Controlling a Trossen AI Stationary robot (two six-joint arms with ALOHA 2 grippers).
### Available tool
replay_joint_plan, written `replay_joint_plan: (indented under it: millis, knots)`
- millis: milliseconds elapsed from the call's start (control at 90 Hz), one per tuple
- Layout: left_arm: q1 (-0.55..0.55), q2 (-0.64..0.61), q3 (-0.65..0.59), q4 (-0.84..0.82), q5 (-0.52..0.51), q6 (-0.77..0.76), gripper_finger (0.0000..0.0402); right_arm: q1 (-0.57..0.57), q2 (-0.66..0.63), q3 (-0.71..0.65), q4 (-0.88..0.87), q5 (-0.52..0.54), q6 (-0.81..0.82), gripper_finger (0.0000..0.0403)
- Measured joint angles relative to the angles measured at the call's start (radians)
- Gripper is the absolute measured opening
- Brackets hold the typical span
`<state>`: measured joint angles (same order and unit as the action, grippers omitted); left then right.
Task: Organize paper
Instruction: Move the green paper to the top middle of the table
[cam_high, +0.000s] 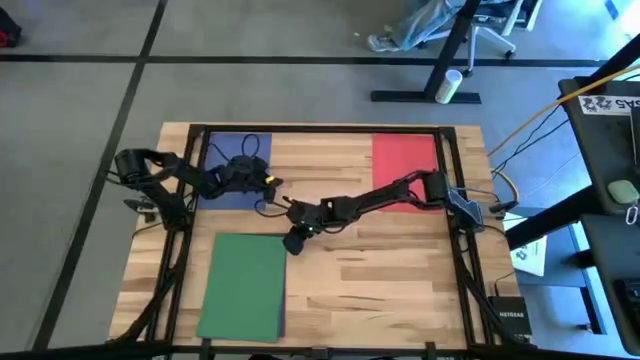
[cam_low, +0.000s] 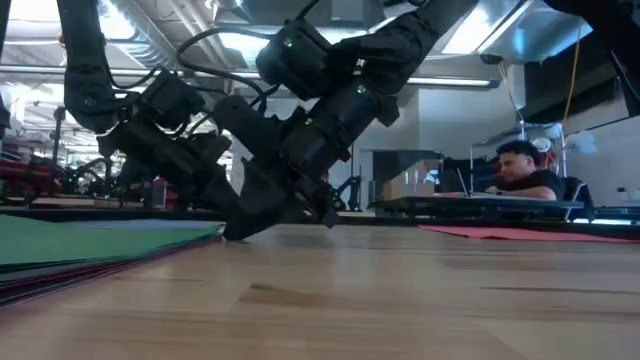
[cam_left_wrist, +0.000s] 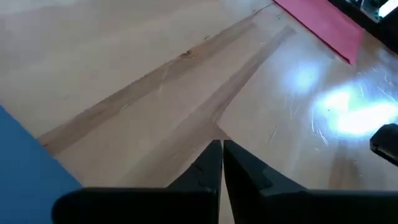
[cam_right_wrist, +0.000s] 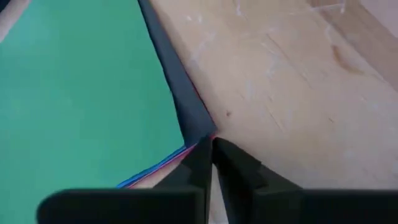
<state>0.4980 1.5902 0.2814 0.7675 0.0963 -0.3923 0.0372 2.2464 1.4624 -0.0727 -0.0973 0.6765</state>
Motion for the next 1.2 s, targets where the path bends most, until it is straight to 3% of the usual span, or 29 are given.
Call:
replay_joint_plan:
  millis: [211, 422, 600, 1200]
  knots:
    - [0.000, 0.000, 0.000, -0.003, 0.000, 0.000, 0.0000, -0.022, -0.052, -0.004, -0.092, -0.019, 0.000, 0.0027]
    - [0.000, 0.000, 0.001, -0.001, -0.001, 0.000, 0.0000, -0.024, -0.060, -0.004, -0.047, -0.114, 0.035, 0.0097]
    - [0.000, 0.000, 0.001, -0.001, 0.000, 0.000, 0.0000, -0.010, -0.053, -0.003, -0.031, -0.112, 0.061, 0.0142]
    - [0.000, 0.000, 0.001, 0.000, 0.000, -0.001, 0.0000, -0.012, 0.006, 0.000, 0.080, -0.149, 0.109, 0.0125]
